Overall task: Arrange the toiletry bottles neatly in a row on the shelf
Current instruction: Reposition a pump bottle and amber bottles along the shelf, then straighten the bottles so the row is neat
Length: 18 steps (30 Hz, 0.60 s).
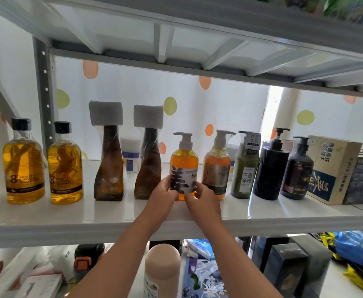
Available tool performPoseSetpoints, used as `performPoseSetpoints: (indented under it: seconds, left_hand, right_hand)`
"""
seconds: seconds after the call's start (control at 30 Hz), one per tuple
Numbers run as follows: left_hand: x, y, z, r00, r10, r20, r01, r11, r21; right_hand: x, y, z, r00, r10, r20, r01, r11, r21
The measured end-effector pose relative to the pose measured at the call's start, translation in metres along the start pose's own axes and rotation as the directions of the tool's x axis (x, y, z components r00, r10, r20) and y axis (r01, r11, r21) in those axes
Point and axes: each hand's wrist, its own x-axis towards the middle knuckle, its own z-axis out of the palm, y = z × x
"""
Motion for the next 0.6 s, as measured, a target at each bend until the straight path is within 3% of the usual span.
performPoseSetpoints:
  seconds: [0.1,0.17,0.23,0.4,0.6]
  left_hand:
    - [-0.010,0.007,0.007,0.984,0.083,-0.159,-0.078,0.996,0.039]
    - [-0.017,0.013,0.012,0.931,0.183,-0.314,-0.156,0.982,0.111]
    - [-0.019,0.023,0.016,0.893,0.277,-0.356,-0.232,0.959,0.166]
    - [-0.008,0.080,0.026,0.912,0.378,-0.160,-0.342,0.915,0.214]
    - [0.024,0.151,0.050,0.881,0.465,-0.083,-0.429,0.862,0.269]
  right_hand:
    - [-0.004,-0.004,-0.003,0.998,-0.014,-0.068,0.016,0.999,0.042]
    - [-0.006,-0.008,-0.008,0.985,-0.078,-0.152,0.083,0.996,0.024]
    - [-0.008,-0.015,-0.017,0.963,-0.169,-0.210,0.171,0.985,-0.008]
    - [0.008,-0.044,-0.054,0.908,-0.315,-0.276,0.322,0.947,-0.023]
    - [0.054,-0.078,-0.123,0.872,-0.428,-0.238,0.381,0.898,-0.220]
